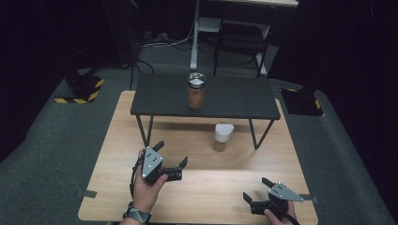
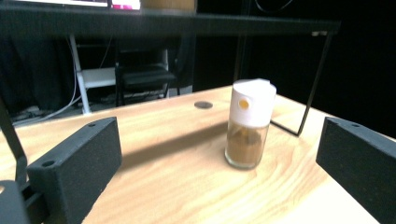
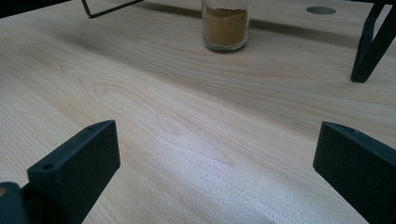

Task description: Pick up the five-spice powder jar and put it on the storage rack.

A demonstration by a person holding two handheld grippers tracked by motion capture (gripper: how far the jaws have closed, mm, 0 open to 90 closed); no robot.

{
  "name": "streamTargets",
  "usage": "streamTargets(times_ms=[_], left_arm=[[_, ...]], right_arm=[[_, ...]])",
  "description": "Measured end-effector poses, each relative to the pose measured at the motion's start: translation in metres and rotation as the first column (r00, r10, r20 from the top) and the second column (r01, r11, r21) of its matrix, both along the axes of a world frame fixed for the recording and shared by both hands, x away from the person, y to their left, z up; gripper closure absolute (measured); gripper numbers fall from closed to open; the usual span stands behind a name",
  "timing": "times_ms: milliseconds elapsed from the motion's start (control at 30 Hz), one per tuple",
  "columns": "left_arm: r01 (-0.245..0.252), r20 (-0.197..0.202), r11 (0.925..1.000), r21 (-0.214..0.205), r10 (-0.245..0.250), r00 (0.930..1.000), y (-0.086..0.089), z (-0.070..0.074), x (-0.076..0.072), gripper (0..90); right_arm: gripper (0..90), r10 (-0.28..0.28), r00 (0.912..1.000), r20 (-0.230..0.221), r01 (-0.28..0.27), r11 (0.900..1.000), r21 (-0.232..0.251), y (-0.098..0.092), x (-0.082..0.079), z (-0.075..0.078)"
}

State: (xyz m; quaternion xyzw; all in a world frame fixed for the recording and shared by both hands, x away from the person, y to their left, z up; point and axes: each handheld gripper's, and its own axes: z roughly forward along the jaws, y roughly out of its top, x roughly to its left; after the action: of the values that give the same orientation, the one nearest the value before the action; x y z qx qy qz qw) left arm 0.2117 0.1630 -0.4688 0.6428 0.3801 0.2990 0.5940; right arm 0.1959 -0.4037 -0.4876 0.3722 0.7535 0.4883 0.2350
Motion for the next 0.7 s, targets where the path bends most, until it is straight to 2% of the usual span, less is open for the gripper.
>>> streamTargets(times_ms=[67, 233, 333, 433, 700], left_arm=[[0.003, -0.011, 1.0, -0.003, -0.003, 0.9999, 0.0, -0.003, -0.001, 0.5], [0.005, -0.055, 0.9998, 0.02, -0.004, 0.9985, -0.002, -0.015, -0.006, 0.5], [0.009, -0.073, 0.9995, 0.03, -0.007, 0.9973, -0.001, -0.018, -0.007, 0.5], [0.015, -0.106, 0.9983, 0.056, -0.009, 0.9943, -0.001, -0.021, -0.009, 0.5], [0.032, -0.162, 0.9935, 0.11, -0.014, 0.9867, 0.001, -0.027, -0.014, 0.5]], right_arm=[[0.3, 0.0, 1.0, 0.0, 0.0, 1.0, 0.0, 0.0, 0.0, 0.0], [0.3, 0.001, 1.0, 0.0, -0.001, 1.0, -0.002, 0.0, 0.0, 0.0], [0.3, 0.001, 1.0, 0.002, -0.001, 1.0, -0.002, 0.0, 0.0, 0.0], [0.3, 0.001, 1.0, 0.001, -0.001, 1.0, 0.0, 0.0, 0.0, 0.0], [0.3, 0.0, 1.0, 0.001, 0.0, 1.0, -0.002, 0.0, 0.0, 0.0]])
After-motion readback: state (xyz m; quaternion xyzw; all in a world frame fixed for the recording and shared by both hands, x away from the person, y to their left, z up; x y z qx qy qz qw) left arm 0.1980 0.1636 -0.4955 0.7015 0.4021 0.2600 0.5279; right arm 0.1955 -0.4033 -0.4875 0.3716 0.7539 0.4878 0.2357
